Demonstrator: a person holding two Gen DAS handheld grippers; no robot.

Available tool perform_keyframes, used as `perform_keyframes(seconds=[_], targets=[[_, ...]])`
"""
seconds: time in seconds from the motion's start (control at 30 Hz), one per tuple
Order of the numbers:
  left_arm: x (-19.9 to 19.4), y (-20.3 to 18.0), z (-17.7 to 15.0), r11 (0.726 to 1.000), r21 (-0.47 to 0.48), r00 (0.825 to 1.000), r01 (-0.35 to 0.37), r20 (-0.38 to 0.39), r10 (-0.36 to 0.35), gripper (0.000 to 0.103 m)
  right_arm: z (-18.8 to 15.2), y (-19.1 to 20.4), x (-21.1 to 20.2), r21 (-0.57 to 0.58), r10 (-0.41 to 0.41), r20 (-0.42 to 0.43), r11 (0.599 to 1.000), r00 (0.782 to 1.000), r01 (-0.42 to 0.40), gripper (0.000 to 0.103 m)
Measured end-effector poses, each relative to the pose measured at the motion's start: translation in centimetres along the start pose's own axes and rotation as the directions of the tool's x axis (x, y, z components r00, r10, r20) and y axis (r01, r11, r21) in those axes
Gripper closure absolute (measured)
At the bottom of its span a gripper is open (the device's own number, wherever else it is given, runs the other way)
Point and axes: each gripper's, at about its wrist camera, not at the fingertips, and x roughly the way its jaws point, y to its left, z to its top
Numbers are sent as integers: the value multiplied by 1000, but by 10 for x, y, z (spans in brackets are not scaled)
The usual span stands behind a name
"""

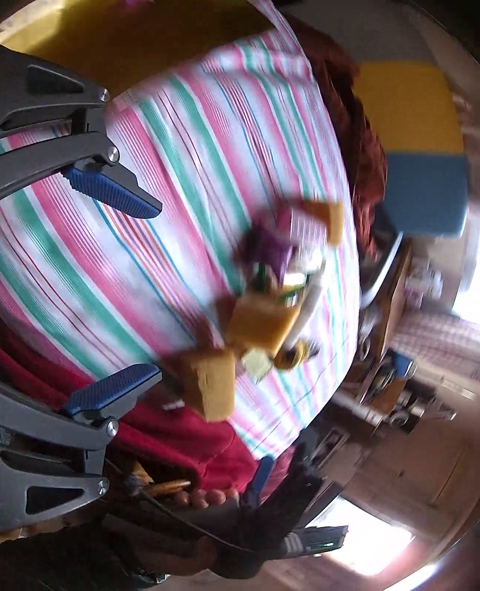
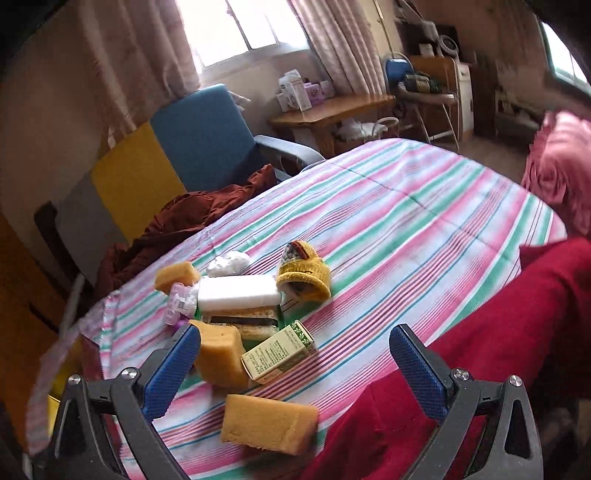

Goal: Organize objects
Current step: 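Move both tools from the tray back to the pile, then grasp a yellow sponge with left while right grasps the small green-and-white box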

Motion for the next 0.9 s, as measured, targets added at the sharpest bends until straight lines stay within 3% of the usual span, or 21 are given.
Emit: perform_keyframes(seconds=[0.27, 0.5, 0.77, 0.9], targets=[[50, -43, 22, 993, 84, 994, 83, -73, -77, 20, -1, -10, 4, 67, 89, -12, 994, 996, -88, 0], [80, -68, 33, 983, 101, 982, 153, -125, -140, 18, -1, -15, 4, 95, 135, -2, 986, 991, -134, 0], [104, -92, 43, 985, 122, 982, 125, -160, -105, 17, -1, -17, 4, 103, 154, 4, 983, 988, -153, 0], [115, -85, 42, 993, 67, 982, 97, -169, -84, 21, -1, -17, 5, 103, 151, 4, 983, 989, -150, 0]])
